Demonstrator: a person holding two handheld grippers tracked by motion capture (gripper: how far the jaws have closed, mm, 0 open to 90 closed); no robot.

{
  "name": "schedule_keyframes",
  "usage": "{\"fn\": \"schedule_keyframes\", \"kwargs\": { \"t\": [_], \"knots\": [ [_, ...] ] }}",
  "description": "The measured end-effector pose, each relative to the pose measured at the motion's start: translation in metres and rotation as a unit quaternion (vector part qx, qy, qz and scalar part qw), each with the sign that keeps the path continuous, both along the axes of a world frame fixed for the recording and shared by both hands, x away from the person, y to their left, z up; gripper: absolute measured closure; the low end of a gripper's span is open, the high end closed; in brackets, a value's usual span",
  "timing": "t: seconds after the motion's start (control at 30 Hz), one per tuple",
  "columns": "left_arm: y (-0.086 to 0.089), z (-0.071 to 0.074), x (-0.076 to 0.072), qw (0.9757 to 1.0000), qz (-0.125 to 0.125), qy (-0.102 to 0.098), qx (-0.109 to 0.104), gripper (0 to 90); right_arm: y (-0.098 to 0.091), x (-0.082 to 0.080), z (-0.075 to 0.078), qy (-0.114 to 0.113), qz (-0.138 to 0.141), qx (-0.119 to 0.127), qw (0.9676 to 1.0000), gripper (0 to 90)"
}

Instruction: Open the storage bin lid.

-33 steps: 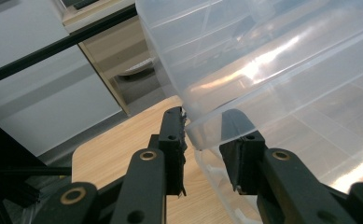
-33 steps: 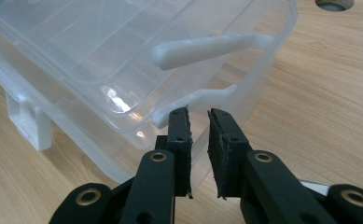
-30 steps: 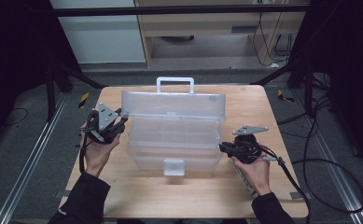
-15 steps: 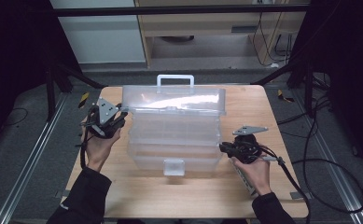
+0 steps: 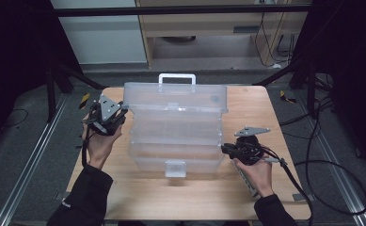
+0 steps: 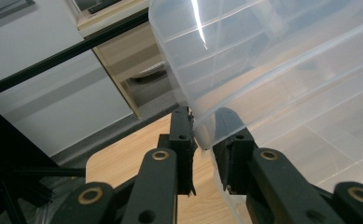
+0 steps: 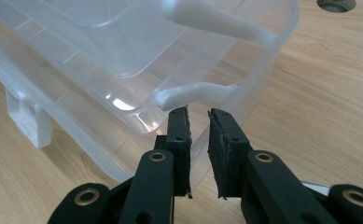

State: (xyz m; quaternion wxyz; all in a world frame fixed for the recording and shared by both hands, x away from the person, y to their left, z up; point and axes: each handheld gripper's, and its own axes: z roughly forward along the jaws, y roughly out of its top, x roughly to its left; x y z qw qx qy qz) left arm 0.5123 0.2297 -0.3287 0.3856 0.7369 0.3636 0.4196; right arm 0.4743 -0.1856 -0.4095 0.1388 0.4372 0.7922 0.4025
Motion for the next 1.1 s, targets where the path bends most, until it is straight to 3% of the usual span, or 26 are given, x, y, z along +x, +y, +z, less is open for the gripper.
{"fn": "schedule_keyframes", "kwargs": {
  "t": [0.3, 0.47, 0.73, 1.1],
  "knots": [
    [-0.0021, 0.0011, 0.0039, 0.9999, 0.009, 0.001, 0.009, 80.2, 0.0008, 0.0001, -0.0007, -0.001, -0.002, 0.001, 1.0, 77.3],
    [-0.0025, 0.0016, 0.0046, 0.9999, 0.011, 0.005, 0.011, 80.4, 0.0012, 0.0002, -0.0007, 0.003, -0.007, -0.001, 1.0, 71.3],
    [-0.0049, 0.003, 0.0064, 0.9997, 0.019, 0.004, 0.012, 81.1, 0.0031, 0.0008, -0.0027, 0.009, -0.005, -0.001, 0.9999, 68.9],
    [-0.0075, 0.0057, 0.0083, 0.9993, 0.028, 0.007, 0.024, 81.7, 0.0024, 0.0024, -0.0026, 0.013, -0.004, 0.0, 0.9999, 70.9]
  ]
}}
